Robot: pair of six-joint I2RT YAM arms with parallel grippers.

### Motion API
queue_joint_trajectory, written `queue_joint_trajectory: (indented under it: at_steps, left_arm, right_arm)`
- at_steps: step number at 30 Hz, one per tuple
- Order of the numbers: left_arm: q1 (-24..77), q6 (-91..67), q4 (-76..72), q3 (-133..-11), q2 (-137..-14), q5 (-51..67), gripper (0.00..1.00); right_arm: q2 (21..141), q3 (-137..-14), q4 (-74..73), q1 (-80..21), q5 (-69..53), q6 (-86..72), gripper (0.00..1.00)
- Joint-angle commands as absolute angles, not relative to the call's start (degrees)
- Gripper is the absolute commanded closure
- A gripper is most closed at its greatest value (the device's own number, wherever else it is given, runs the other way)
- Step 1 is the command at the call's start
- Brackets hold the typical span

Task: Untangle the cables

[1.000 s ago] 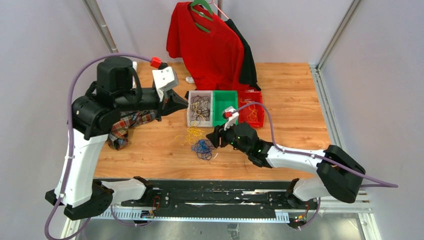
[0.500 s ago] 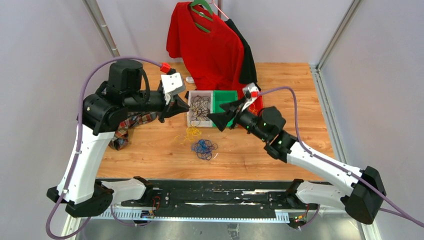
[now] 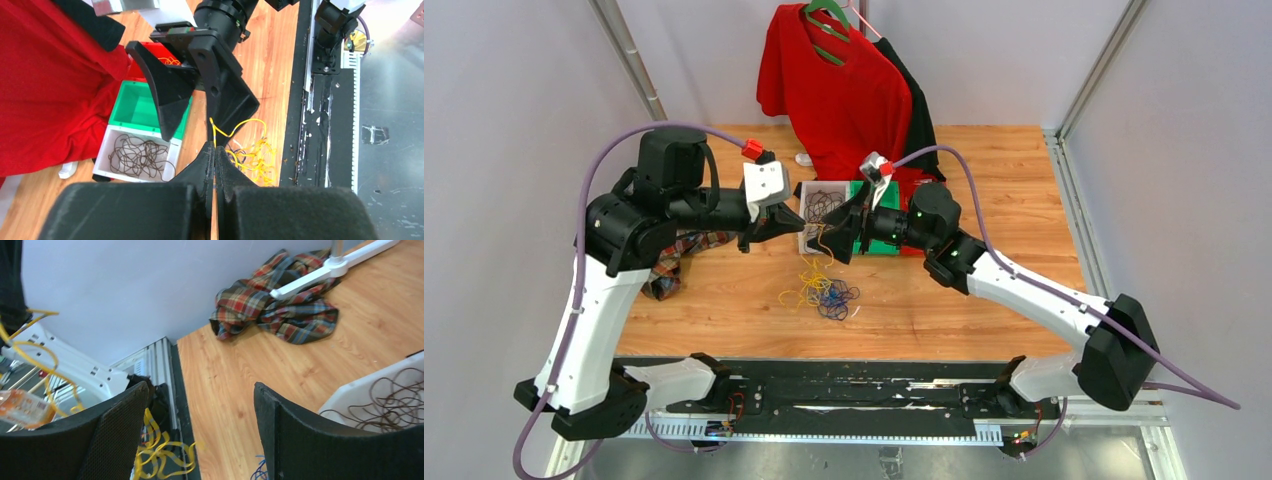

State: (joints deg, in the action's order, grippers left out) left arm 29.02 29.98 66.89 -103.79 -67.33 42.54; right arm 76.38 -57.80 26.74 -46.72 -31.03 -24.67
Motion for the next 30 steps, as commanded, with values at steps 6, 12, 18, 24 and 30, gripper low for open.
queue_joint_trajectory:
  at_steps: [6,12,18,24,30]
  left_arm:
    - [29.38,32.68,66.77,-102.50,-65.59,43.53,1.00]
    - [29.36,33.24,66.86,-103.12,-65.98,43.21,1.00]
    - [29.36,33.84,66.86,-102.77,-66.03,43.01,0.99]
    - [29.36,34.06,66.84,-102.98,-66.36,43.03,1.00]
    - [29.36,34.87,66.79,-102.99,-66.19,42.75,1.00]
  right_arm:
    - [72.73,-55.91,31.91,-50.98,-36.61,-27.07,0.23]
    - [73.69,-56.67,32.98,-53.67,-36.91,-26.63,0.23]
    - [74.83,-58.27,34.26,-55.19,-36.85,-27.07,0.23]
    - [76.17,-55.39,45.18,-55.33,-36.19,-33.30,0.23]
    - [77.93,-54.03,51.49,-55.32,-34.34,-37.45,0.23]
